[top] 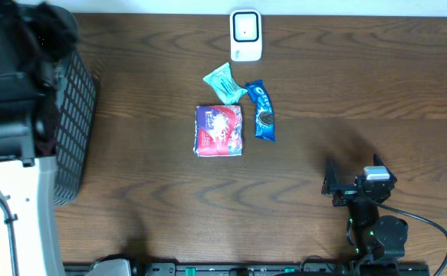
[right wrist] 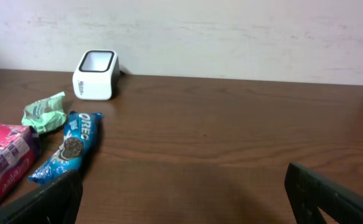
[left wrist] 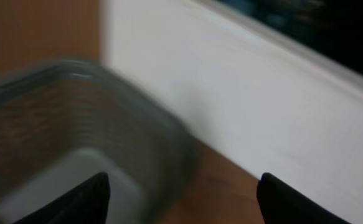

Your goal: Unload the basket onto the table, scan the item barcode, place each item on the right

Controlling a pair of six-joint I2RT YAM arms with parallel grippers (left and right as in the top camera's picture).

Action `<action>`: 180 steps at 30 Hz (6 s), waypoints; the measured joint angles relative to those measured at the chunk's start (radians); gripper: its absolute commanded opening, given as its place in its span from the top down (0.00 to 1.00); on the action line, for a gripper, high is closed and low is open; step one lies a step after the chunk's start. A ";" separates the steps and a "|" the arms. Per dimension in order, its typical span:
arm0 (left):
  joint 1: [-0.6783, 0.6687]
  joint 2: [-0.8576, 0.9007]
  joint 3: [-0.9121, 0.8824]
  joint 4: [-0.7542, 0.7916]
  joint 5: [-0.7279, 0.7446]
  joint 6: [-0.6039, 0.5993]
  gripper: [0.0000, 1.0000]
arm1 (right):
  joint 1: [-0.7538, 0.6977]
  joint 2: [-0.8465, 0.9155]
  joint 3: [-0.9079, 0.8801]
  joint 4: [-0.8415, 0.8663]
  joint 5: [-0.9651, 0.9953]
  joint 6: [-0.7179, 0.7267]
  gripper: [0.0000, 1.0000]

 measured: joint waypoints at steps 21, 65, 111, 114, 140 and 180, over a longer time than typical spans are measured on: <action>0.447 0.541 0.001 -0.337 -0.117 0.013 0.24 | 0.000 0.000 0.000 0.000 0.000 0.000 0.01; 0.456 0.808 -0.094 -0.163 -0.228 -0.303 0.75 | 0.000 0.000 0.000 0.000 0.000 0.000 0.01; -0.472 0.062 -0.114 0.032 0.269 0.038 0.93 | 0.000 0.000 0.000 0.000 0.000 0.000 0.01; -0.541 0.167 -0.114 0.032 0.271 0.049 0.93 | 0.000 0.000 0.000 0.000 0.000 0.000 0.01; -0.649 0.484 -0.115 0.005 0.260 0.039 0.10 | 0.000 0.000 0.000 0.000 0.000 0.000 0.01; -0.251 0.249 -0.109 -0.459 0.167 -0.225 0.02 | 0.000 0.003 0.006 0.575 -0.429 0.424 0.01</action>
